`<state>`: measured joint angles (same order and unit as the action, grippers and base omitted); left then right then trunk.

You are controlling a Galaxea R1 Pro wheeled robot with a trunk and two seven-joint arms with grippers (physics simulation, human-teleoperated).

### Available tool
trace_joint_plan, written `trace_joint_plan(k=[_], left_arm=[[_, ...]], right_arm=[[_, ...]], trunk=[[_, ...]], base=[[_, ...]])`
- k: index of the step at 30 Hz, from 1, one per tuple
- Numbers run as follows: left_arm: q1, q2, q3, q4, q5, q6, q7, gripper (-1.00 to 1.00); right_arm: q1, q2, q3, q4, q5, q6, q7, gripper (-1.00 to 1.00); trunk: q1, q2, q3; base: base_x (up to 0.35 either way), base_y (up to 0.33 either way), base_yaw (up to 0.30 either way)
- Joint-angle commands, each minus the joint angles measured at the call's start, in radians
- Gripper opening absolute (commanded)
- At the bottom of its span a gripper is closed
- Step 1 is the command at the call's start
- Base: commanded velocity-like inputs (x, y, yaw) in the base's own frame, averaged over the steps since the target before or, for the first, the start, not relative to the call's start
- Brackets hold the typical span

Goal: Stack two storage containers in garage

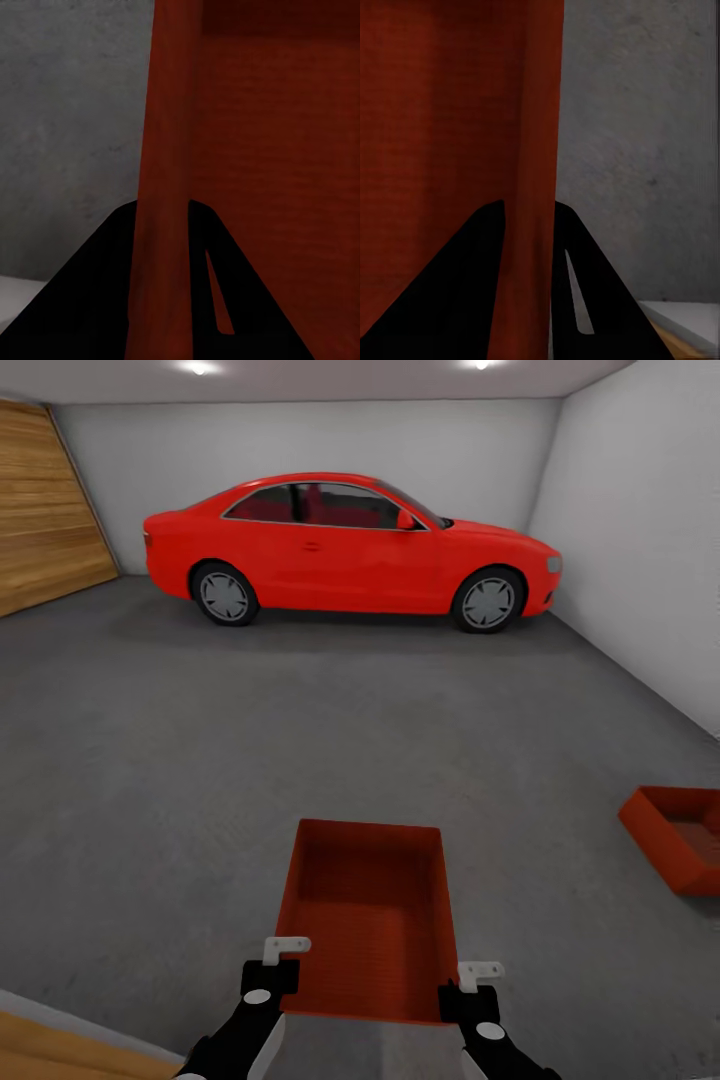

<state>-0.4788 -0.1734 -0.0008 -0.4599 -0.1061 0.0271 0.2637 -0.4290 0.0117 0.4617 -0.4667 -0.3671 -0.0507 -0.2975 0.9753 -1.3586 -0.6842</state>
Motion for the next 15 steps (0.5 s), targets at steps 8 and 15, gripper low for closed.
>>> trace_joint_plan(k=[8,15], left_arm=[[-0.001,0.000,0.008,0.001,0.002,0.004,-0.037,-1.00],[-0.001,0.000,0.008,0.001,0.002,0.003,-0.037,-1.00]], right_arm=[[-0.001,-0.015,0.009,0.094,0.002,-0.006,-0.017,-1.00],[-0.001,-0.015,0.009,0.094,0.003,-0.006,-0.017,-1.00]], trunk=[[0.000,0.000,-0.001],[0.000,0.000,-0.001]], base=[[0.000,0.000,-0.179],[0.021,0.000,-0.026]])
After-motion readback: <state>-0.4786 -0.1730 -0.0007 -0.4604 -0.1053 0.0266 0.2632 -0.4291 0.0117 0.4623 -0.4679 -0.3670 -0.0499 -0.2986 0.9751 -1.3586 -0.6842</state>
